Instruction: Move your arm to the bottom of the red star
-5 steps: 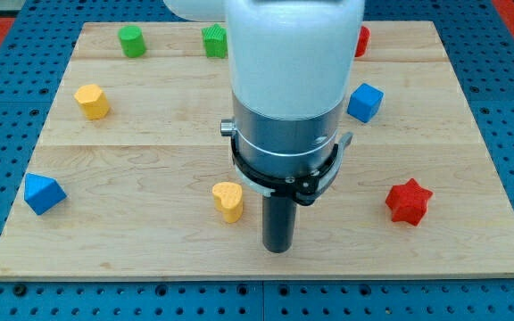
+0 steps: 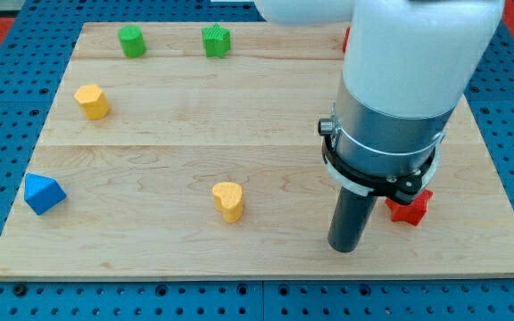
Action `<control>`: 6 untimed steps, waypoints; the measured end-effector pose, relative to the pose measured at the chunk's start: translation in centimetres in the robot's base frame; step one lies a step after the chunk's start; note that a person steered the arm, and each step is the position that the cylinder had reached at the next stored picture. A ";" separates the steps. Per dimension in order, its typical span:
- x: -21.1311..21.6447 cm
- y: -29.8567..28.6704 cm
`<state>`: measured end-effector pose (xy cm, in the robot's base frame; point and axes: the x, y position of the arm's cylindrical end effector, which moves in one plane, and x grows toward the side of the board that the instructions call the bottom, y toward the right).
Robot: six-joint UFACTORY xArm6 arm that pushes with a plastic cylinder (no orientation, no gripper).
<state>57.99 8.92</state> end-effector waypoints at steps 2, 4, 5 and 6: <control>-1.7 1.1; -1.3 2.8; -0.7 4.4; -0.7 6.0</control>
